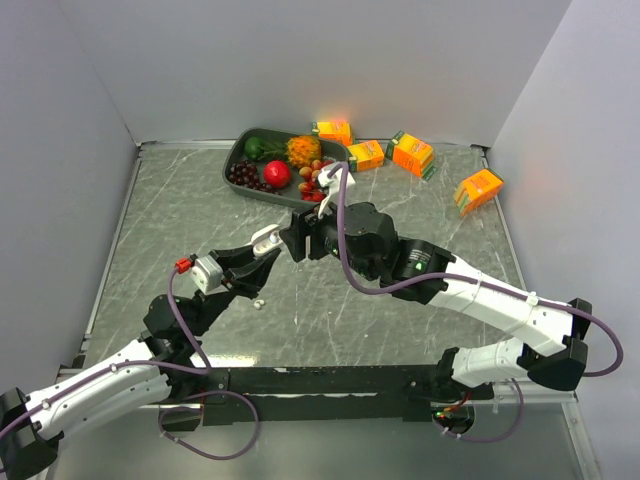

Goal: Insert the wireless bluetooth earbuds into the charging case
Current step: Place the earbud in the charging case.

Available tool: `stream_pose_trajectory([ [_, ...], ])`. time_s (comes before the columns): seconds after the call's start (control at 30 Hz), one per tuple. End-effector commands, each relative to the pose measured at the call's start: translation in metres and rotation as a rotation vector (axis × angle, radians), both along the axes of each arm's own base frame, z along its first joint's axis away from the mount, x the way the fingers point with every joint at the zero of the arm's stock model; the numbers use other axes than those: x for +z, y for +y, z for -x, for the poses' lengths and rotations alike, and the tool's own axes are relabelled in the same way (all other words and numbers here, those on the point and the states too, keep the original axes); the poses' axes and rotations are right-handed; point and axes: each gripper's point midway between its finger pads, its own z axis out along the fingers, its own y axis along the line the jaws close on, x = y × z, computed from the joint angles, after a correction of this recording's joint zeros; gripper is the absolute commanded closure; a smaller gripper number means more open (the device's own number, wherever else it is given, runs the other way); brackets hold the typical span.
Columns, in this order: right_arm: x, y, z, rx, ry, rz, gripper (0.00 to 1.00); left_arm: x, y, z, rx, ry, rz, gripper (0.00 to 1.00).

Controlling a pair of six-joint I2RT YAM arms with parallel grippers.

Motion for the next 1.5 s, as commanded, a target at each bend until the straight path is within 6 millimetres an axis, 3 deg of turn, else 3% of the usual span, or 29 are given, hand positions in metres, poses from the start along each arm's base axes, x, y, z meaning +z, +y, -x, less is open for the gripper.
stream_pose_trajectory([
  [0.0, -0.004, 0.007, 0.004, 0.020, 0.023, 0.000, 0.31, 0.025, 0.002, 0.007, -0.016, -0.063, 0.048, 0.99],
  [0.53, -0.020, 0.007, 0.013, 0.044, 0.051, 0.022, 0.31, 0.036, 0.007, 0.004, 0.012, -0.080, 0.063, 0.99],
  [1.17, -0.011, -0.008, 0.022, 0.034, 0.035, -0.018, 0.30, 0.036, 0.008, 0.003, 0.023, -0.075, 0.063, 0.99],
  [1.3, 0.008, -0.023, 0.020, -0.013, 0.002, -0.077, 0.29, 0.036, 0.012, 0.002, 0.036, -0.071, 0.068, 0.99],
  [1.37, 0.014, -0.041, 0.016, -0.077, -0.018, -0.110, 0.28, 0.035, 0.015, 0.001, 0.062, -0.082, 0.046, 0.99],
  [1.47, -0.013, -0.058, 0.009, -0.123, 0.033, -0.089, 0.28, 0.031, 0.025, 0.000, 0.101, -0.070, 0.033, 0.99],
])
